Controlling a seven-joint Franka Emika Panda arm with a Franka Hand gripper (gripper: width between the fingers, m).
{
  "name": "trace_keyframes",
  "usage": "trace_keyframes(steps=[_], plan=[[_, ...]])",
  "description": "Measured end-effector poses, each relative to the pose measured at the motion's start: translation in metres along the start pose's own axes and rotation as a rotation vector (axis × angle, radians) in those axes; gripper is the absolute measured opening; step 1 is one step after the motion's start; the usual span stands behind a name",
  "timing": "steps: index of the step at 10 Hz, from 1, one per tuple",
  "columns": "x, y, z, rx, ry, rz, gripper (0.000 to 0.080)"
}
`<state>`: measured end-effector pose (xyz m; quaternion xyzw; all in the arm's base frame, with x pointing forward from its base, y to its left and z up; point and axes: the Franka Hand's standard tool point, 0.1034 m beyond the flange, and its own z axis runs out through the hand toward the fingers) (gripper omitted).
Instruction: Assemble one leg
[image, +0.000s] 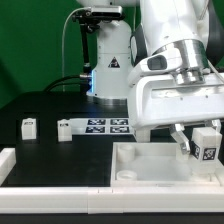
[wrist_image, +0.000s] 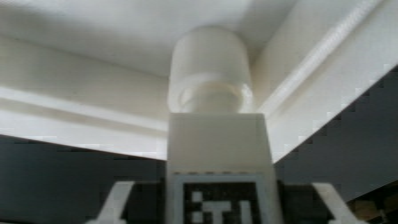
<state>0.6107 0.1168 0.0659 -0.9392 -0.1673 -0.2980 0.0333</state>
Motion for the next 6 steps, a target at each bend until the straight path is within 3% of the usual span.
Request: trace_keyframes(steps=[2, 3, 4, 5, 6], plan=[[0.0005, -0.0001, 0.0004, 0.003, -0.013, 0.000, 0.0290], [-0.0017, -0.0006, 0.0014, 0.006, -0.022, 0.000, 0.0355], [-0.0017, -0.0006, 0.0014, 0.006, -0.022, 0.000, 0.0532], [-0.0019, -0.0006, 0.0015, 0.006, -0.023, 0.000, 0.0612], [-0.0022, -0.0006, 0.0016, 0.006, -0.023, 0.000, 0.0612]])
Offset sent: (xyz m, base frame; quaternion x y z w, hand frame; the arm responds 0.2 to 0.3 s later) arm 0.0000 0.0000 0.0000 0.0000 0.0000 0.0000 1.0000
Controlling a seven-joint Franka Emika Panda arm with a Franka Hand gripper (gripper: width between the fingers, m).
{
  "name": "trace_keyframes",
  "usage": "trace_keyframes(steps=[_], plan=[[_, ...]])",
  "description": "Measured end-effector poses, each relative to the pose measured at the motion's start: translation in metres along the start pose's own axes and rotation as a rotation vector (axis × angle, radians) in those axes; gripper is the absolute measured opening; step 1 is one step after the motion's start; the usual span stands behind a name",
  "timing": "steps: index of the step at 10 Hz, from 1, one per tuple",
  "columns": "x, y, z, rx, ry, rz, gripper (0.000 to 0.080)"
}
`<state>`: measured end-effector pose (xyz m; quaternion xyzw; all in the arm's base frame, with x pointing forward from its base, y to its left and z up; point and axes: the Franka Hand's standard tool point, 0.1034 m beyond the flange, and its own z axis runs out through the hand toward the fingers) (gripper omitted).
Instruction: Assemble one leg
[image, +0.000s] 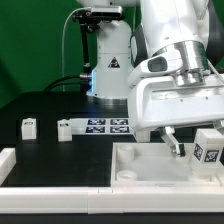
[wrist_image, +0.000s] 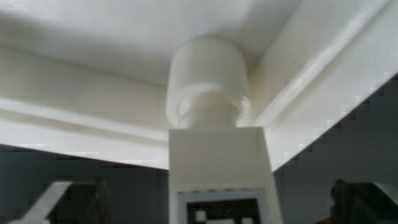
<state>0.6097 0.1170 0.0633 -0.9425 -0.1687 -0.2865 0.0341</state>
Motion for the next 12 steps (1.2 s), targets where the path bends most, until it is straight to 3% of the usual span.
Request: trace_keyframes(steps=[1, 7, 11, 12], plan=[[0.000, 0.000, 0.000, 0.000, 0.000, 0.000, 0.0642], [0.000, 0.000, 0.000, 0.000, -0.001, 0.001, 0.0649], [0.009, 0.006, -0.011, -0.009, -0.018, 0.032, 0.0649], [0.004, 0.001, -0.010, 0.019, -0.115, 0.035, 0.0649]])
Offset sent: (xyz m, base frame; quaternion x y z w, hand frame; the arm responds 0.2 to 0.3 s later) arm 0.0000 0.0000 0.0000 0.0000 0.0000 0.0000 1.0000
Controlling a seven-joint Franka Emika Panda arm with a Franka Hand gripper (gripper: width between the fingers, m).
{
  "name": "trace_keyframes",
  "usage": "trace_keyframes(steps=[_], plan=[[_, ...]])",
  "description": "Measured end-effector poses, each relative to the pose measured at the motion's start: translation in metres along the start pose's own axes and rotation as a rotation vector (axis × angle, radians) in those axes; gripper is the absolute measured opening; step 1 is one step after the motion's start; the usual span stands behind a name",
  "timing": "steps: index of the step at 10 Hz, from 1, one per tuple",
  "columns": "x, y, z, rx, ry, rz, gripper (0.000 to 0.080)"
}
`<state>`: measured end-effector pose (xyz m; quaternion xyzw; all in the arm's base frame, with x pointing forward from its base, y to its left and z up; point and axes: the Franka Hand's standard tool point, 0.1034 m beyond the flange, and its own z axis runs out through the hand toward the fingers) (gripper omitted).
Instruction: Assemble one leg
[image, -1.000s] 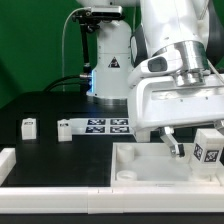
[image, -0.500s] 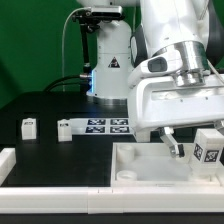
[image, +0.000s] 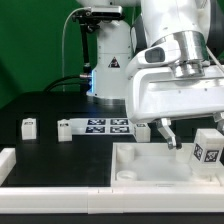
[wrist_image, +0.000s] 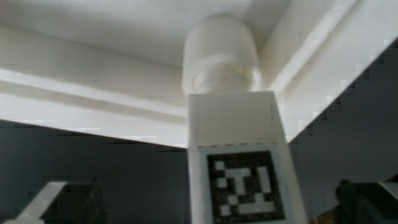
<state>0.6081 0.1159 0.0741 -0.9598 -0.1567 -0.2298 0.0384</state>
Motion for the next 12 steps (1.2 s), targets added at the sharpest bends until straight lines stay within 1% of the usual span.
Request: trace_keyframes(steps=[1, 2, 3, 6, 7, 10, 11, 12], plan=[[0.007, -0.004, -0.005, 0.028, -0.109, 0.002, 0.0649], [0.012, -0.004, -0.006, 0.047, -0.197, 0.003, 0.0649], [0.012, -0.006, -0.005, 0.071, -0.305, 0.009, 0.0649], [0.015, -0.006, -0.003, 0.126, -0.523, 0.027, 0.0649], [0.022, -0.004, 0.000, 0.120, -0.489, 0.026, 0.0649], [0.020, -0.004, 0.001, 0.120, -0.492, 0.026, 0.0649], [0.020, -0.003, 0.001, 0.115, -0.486, 0.038, 0.0649], [0.020, 0.005, 0.004, 0.093, -0.460, 0.078, 0.0649]])
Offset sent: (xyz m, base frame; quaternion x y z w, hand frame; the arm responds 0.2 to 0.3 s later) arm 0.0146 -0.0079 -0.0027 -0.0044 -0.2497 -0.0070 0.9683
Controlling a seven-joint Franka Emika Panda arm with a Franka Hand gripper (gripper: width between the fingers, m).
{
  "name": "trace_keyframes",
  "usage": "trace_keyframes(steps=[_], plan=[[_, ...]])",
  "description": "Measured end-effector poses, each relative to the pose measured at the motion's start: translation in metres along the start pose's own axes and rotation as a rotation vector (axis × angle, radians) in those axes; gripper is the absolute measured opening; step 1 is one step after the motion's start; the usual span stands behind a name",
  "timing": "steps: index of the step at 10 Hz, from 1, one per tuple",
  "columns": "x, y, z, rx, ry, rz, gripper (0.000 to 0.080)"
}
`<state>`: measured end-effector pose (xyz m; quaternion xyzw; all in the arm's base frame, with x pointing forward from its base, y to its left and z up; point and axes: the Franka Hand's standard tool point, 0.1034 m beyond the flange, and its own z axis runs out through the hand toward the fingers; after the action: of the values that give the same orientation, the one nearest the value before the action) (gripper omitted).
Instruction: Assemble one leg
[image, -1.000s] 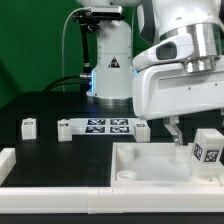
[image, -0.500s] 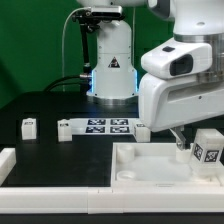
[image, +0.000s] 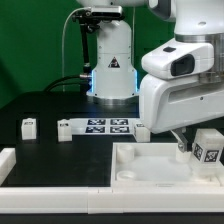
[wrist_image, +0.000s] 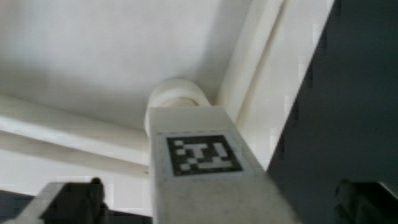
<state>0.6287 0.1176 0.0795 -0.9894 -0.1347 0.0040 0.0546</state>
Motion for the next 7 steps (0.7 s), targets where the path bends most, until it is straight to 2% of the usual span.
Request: trace_keyframes(steps=[2, 3, 4, 6, 7], plan=[[-0.0010, 0.0092, 0.0032, -0.012, 0.019, 0.013, 0.0649], [-0.0009, 0.0076, 0.0033, -0.011, 0.019, 0.010, 0.0606], [-0.0008, 0.0069, 0.0034, -0.011, 0.019, 0.009, 0.0606], [-0.0009, 0.0074, 0.0034, -0.011, 0.019, 0.010, 0.0315], [-0.0009, 0.0074, 0.0034, -0.011, 0.019, 0.010, 0.0315]])
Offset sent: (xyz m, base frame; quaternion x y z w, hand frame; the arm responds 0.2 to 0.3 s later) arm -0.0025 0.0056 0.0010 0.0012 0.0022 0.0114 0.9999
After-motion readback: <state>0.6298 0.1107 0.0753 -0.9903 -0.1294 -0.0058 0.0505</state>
